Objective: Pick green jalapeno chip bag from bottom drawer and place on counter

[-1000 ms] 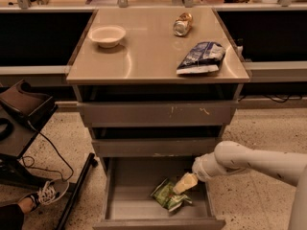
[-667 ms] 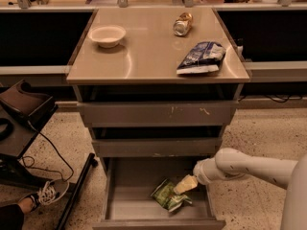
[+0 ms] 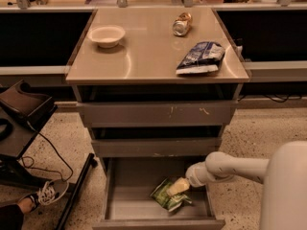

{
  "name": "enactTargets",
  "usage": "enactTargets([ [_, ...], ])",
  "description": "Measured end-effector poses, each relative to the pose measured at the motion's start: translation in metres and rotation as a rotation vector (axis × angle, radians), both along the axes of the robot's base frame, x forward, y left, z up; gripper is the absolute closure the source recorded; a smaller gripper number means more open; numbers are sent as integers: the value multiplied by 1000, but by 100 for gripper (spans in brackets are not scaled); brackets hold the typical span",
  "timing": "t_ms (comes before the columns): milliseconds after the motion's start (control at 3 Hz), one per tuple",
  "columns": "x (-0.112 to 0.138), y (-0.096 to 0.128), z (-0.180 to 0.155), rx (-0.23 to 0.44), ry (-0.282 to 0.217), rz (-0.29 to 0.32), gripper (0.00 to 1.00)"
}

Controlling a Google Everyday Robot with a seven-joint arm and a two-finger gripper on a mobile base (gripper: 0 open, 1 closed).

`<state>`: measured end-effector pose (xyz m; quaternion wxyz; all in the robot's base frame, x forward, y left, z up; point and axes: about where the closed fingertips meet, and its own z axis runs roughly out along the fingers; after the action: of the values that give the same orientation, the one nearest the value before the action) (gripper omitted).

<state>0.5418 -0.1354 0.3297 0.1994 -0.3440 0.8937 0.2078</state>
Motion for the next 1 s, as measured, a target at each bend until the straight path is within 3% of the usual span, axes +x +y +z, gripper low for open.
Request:
enactTargets([
  [333, 21, 20, -76, 16, 81, -81, 0],
  [667, 22, 29, -159, 46, 134, -172, 0],
  [1000, 22, 29, -159, 46, 134, -172, 0],
])
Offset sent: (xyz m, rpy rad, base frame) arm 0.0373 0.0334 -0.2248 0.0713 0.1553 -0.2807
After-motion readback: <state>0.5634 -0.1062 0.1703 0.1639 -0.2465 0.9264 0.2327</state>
